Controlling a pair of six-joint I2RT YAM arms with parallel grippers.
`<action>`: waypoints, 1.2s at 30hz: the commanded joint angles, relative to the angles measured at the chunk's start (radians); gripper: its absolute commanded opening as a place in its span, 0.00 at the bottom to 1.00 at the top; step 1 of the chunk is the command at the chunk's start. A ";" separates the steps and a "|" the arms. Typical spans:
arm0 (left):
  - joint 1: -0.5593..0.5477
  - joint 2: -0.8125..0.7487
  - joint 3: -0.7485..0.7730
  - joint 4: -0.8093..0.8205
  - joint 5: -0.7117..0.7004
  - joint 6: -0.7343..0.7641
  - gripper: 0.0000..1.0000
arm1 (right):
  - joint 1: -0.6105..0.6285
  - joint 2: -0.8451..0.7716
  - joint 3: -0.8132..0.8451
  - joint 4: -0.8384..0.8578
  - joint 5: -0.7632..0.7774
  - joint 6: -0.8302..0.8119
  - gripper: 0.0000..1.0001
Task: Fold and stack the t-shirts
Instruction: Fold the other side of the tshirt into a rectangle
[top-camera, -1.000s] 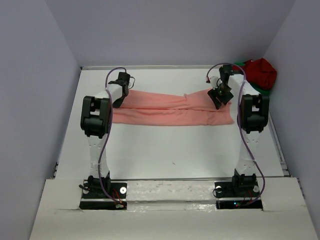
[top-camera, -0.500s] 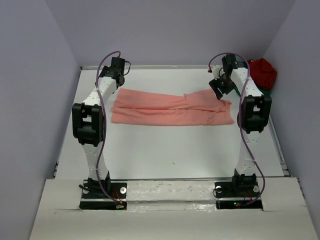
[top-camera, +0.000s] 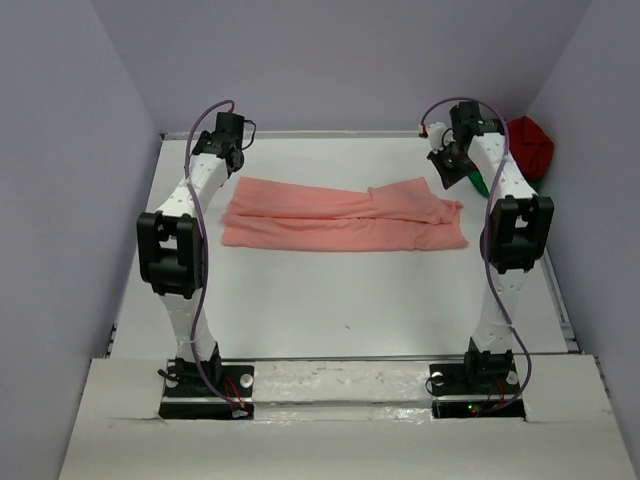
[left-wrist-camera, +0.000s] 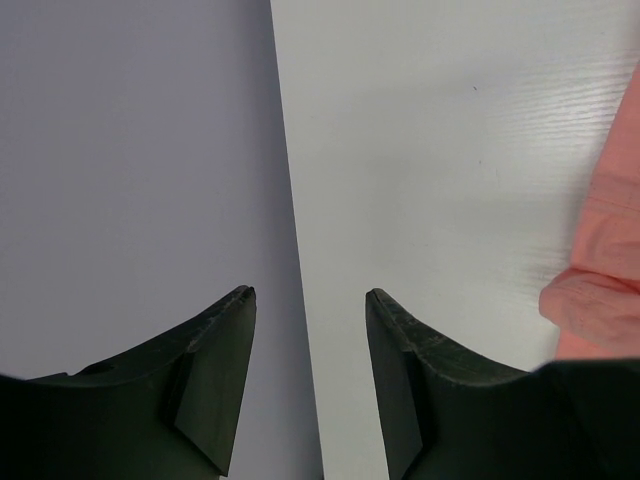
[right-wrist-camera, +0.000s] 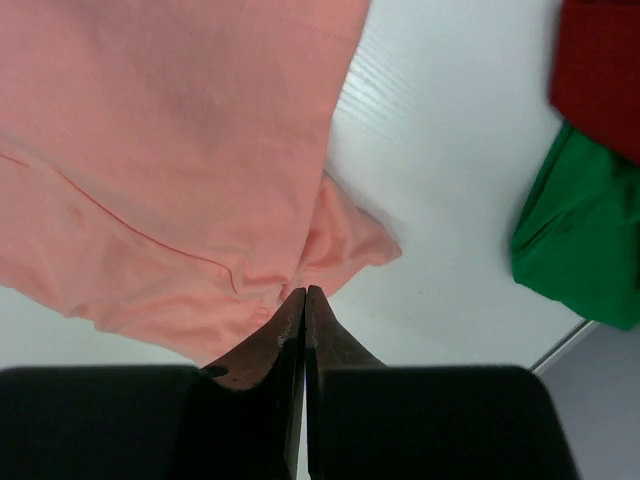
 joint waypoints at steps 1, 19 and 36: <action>0.008 -0.086 -0.005 -0.034 0.060 -0.029 0.60 | -0.007 -0.021 0.064 0.067 -0.074 0.037 0.00; 0.006 -0.068 -0.014 -0.047 0.213 -0.079 0.51 | 0.121 0.216 0.169 0.041 -0.121 0.049 0.00; -0.008 -0.019 0.037 -0.046 0.491 -0.104 0.47 | 0.121 -0.027 -0.104 0.098 -0.008 0.069 0.00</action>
